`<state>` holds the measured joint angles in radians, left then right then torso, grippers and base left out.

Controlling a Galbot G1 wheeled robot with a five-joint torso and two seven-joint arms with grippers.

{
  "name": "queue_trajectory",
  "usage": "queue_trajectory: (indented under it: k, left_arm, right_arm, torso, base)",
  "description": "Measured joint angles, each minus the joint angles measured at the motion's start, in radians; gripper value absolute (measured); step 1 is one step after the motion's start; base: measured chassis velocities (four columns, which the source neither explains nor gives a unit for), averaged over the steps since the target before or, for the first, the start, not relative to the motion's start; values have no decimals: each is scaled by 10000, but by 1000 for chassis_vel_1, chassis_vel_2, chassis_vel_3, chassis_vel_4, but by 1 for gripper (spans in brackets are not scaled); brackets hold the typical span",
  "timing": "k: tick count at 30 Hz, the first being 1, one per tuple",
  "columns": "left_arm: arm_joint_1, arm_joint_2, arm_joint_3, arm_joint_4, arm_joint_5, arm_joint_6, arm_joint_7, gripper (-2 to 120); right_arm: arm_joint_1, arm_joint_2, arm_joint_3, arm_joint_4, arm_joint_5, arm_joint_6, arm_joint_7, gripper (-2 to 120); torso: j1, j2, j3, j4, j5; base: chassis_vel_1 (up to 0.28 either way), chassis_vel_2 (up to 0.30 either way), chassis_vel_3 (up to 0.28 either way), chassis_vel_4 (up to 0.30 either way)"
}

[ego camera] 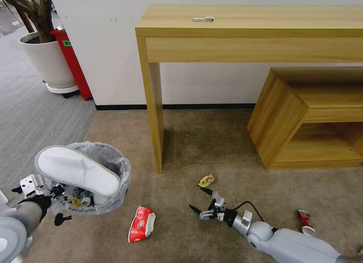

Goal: Pick up the trash bin and place the garbage on the floor into it.

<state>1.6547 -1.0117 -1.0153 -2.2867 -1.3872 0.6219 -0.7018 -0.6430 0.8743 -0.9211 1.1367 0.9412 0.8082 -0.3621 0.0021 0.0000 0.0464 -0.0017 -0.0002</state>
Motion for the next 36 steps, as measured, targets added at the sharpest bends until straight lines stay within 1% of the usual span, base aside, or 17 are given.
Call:
queue_trajectory:
  k: [6,9,20,25,36]
  left_arm:
    - [58,-172,83,-64,152,14,-16,0]
    - [59,-234,138,-68,230,17,-16,0]
    - [123,-376,234,-134,371,28,-10,0]
    - [221,-404,238,-188,381,32,-20,0]
    - [203,-287,291,-322,322,33,-81,0]
  right_arm:
    - [-19,33,-712,61,519,-29,-164,100]
    - [-47,83,-842,58,550,-63,-148,100]
    - [-157,400,-1145,-6,784,-186,162,100]
    - [-153,688,-1181,-168,1044,-352,182,100]
    - [54,1232,-1423,-584,1511,-678,175,100]
  torso:
    - [0,-1,0,-1,1]
    - [0,0,0,-1,0]
    - [0,-1,0,-1,1]
    - [0,0,0,0,1]
    - [0,0,0,0,-1]
  base:
    - [0,0,0,0]
    - [0,0,0,0]
    - [0,0,0,0]
    - [0,0,0,0]
    - [0,0,0,0]
